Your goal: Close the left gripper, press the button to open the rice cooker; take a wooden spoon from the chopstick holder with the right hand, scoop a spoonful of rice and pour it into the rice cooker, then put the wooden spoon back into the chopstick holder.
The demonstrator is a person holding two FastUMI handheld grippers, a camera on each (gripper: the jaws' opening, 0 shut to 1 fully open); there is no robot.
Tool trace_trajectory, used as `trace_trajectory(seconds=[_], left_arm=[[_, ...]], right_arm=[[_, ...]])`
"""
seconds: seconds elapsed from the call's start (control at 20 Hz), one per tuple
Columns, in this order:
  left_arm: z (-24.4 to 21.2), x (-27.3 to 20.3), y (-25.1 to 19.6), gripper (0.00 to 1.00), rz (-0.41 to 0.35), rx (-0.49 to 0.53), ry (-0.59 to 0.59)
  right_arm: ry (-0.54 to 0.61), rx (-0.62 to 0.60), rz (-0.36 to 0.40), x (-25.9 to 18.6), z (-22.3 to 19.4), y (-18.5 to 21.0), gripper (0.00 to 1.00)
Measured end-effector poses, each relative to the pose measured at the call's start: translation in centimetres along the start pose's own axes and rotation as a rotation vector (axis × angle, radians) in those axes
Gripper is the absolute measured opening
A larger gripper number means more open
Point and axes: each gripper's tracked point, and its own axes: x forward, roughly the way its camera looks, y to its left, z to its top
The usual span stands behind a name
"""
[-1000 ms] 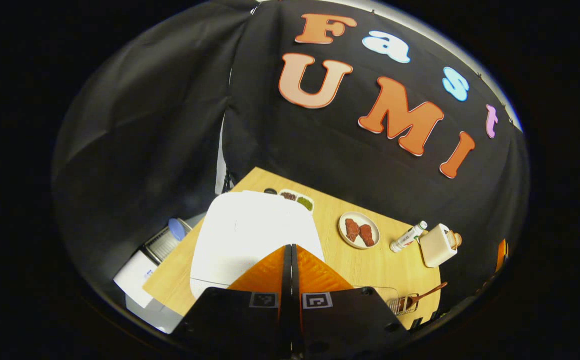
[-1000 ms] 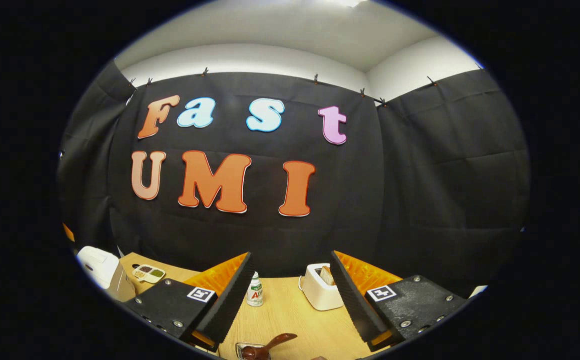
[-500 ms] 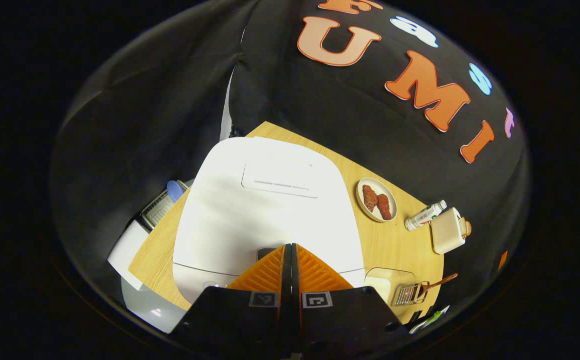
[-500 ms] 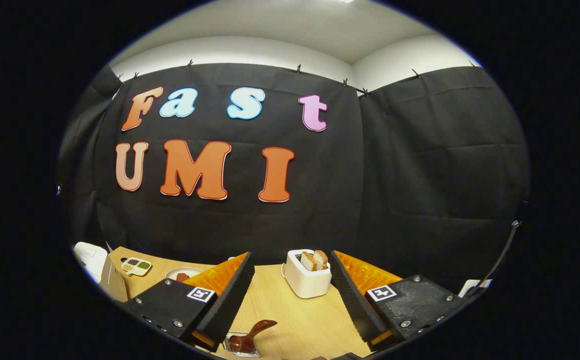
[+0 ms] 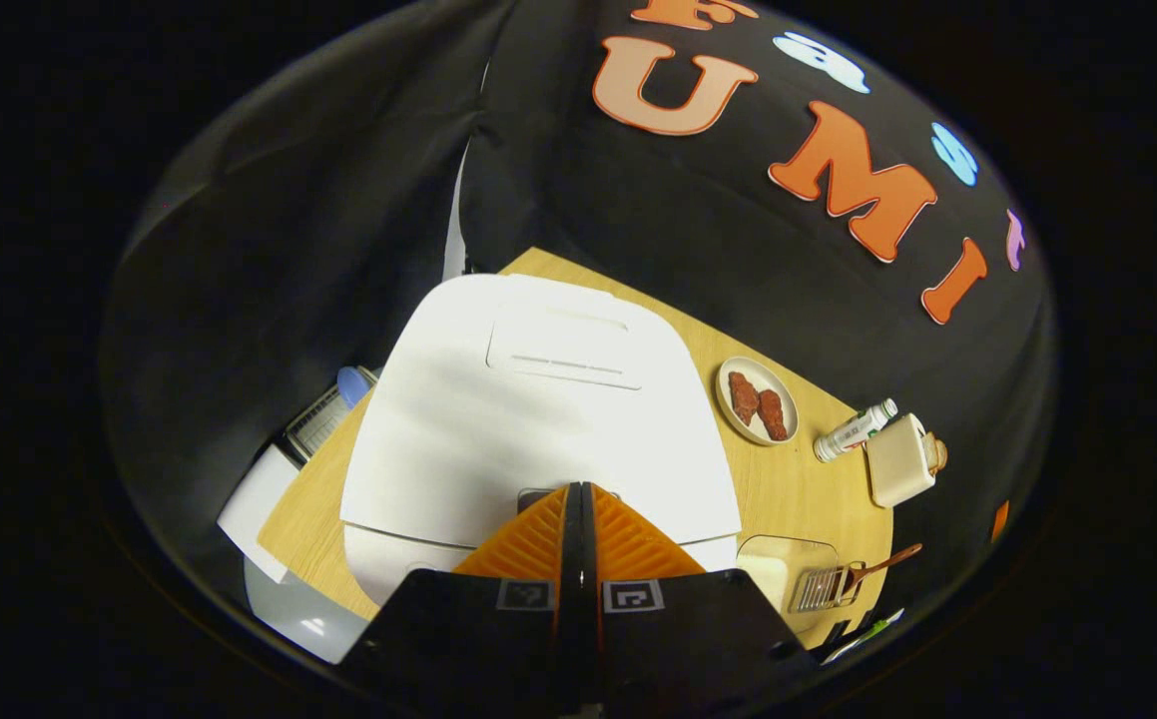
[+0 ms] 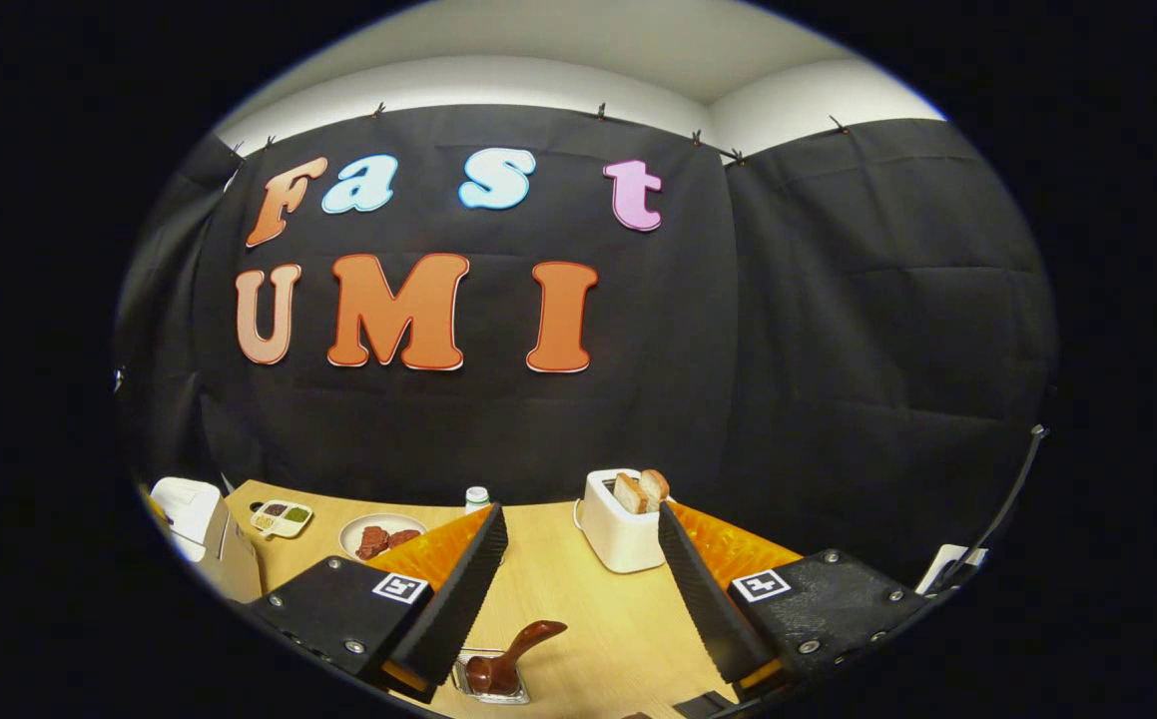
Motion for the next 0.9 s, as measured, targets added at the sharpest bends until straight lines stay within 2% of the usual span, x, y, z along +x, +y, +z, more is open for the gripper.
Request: trace_trajectory(seconds=[0.15, 0.25, 0.55, 0.65, 0.9], left_arm=[[4.8, -3.7, -1.3, 0.05, 0.007, 0.054, -0.202], [7.4, -5.7, -1.8, 0.04, 0.029, 0.082, -0.286], [9.1, -10.6, -5.5, 0.04, 0.003, 0.144, -0.465], [9.1, -12.1, -6.6, 0.04, 0.017, 0.172, -0.518], [8.7, -15.6, -9.7, 0.04, 0.008, 0.195, -0.634]], right_arm=[[0.077, 0.026, 0.032, 0.7, -1.9, 0.3, 0.94], [0.117, 0.051, 0.056, 1.0, -3.2, 0.6, 0.94], [0.23, 0.028, 0.128, 1.9, -7.8, 2.1, 0.94], [0.268, 0.017, 0.157, 2.2, -9.5, 2.7, 0.94], [0.359, 0.056, 0.209, 3.4, -13.6, 3.6, 0.94]])
